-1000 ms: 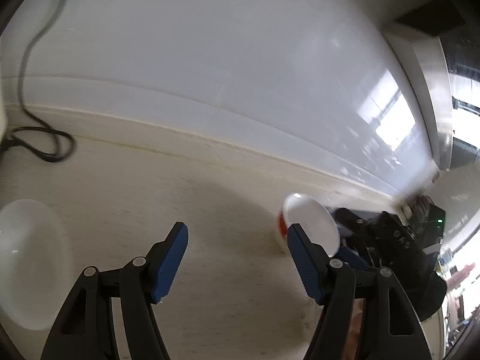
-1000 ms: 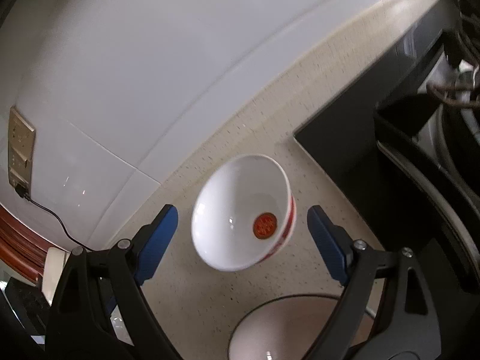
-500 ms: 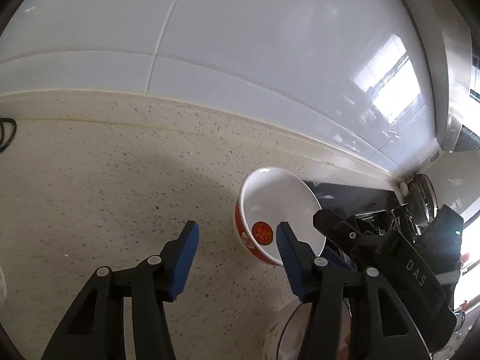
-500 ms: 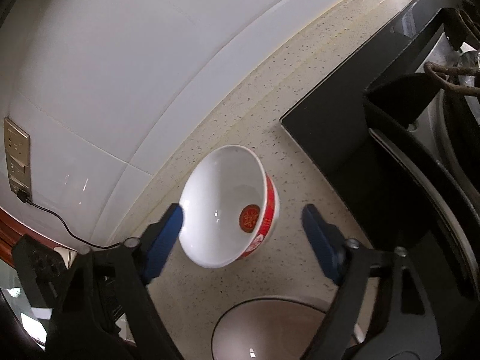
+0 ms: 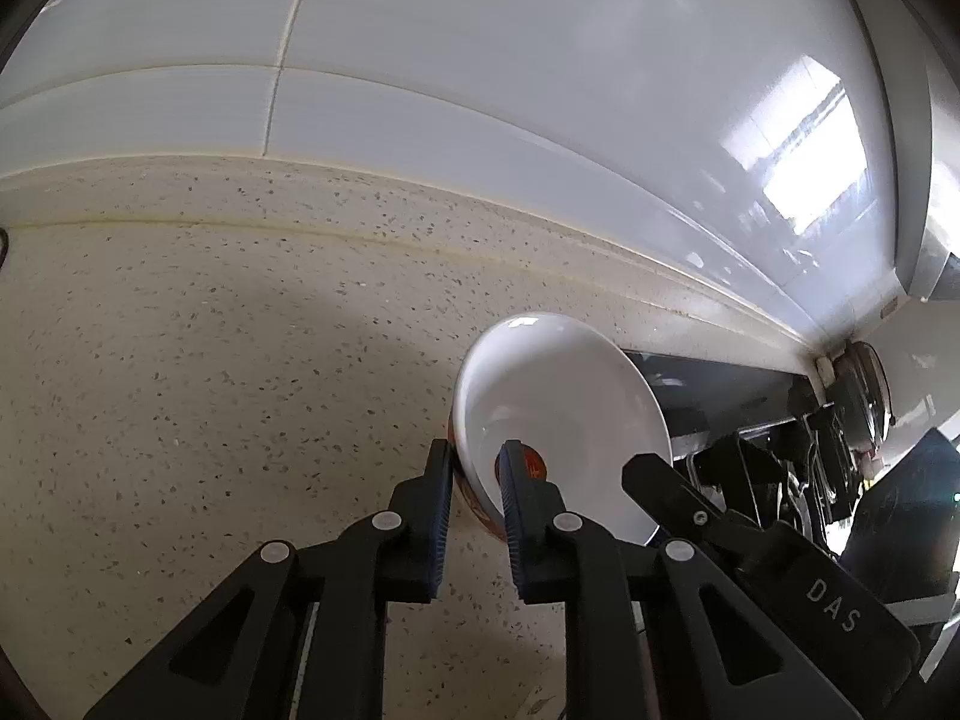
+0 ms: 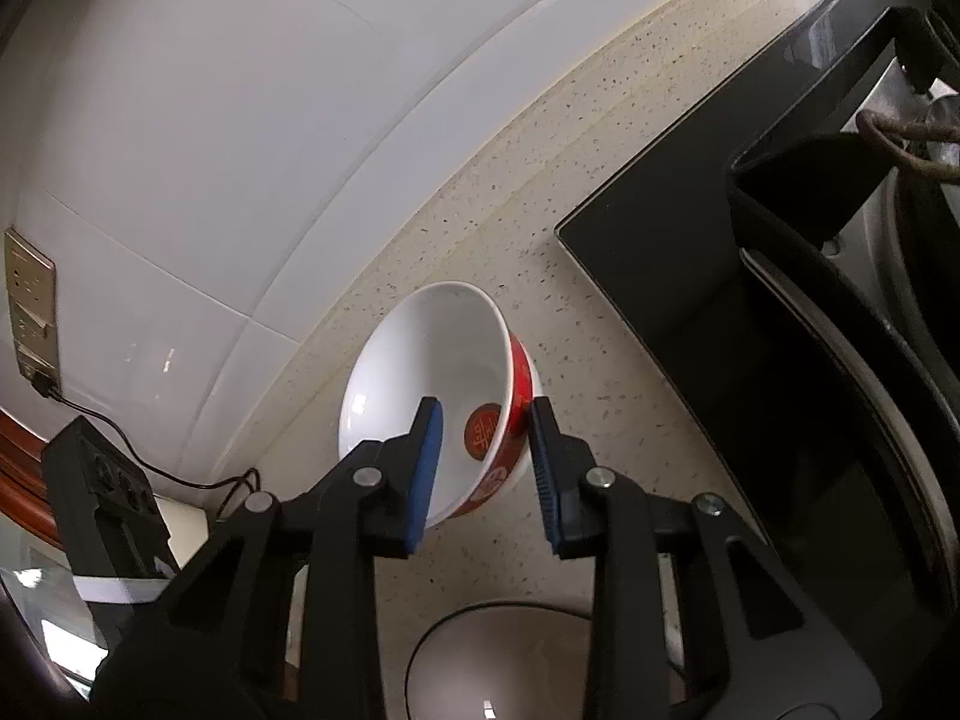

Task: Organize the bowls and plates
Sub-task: 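Carry the red-rimmed bowl with both grippers toward the white bowl by the rice cooker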

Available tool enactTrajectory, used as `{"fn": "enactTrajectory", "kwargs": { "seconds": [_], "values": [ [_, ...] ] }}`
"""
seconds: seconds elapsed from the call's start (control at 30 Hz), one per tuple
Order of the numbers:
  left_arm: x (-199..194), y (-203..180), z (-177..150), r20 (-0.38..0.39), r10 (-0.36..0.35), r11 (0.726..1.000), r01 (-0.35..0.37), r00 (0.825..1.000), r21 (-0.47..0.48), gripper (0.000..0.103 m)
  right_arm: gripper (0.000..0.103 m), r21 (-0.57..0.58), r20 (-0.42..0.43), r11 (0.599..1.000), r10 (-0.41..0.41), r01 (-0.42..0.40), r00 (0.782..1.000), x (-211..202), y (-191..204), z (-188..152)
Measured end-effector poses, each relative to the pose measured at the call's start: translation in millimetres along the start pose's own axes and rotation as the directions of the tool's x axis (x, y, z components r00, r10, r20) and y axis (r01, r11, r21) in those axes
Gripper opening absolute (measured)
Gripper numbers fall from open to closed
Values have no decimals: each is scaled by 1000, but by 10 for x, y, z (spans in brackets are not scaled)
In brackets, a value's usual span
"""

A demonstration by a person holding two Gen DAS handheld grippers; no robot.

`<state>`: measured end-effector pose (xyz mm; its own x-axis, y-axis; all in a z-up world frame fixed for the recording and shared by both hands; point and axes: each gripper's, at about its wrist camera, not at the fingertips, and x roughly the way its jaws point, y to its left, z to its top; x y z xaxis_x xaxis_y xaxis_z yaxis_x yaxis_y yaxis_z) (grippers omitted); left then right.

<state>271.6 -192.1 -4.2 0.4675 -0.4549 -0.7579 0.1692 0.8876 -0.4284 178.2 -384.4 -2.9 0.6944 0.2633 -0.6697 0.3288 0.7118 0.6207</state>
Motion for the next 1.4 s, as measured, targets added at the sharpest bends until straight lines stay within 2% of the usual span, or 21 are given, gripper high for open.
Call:
{"fn": "enactTrajectory", "kwargs": {
  "seconds": [0.17,0.43,0.6,0.9,1.2,1.4],
  "values": [
    [-105,109,-11,19,-5,1000,6,1000,-20,16,32,-25,-13,1000,13,-13,1000,15,54,-16],
    [-440,197,-16,93,-10,999,14,996,-42,16,32,-100,-5,994,51,-51,999,-49,307,-85],
    [-697,393,-69,143,16,996,-4,990,-86,16,32,-173,-27,981,85,-88,996,-19,562,-199],
    [-1084,714,-213,198,61,990,-34,978,-138,16,32,-262,-98,946,171,-191,980,55,942,-408],
    [-1409,991,-342,249,113,981,-67,962,-184,16,32,-364,-143,901,198,-237,970,123,1321,-663],
    [-1644,1222,-466,285,153,968,-85,946,-237,16,32,-439,-192,854,215,-280,958,222,1585,-905]
  ]
}}
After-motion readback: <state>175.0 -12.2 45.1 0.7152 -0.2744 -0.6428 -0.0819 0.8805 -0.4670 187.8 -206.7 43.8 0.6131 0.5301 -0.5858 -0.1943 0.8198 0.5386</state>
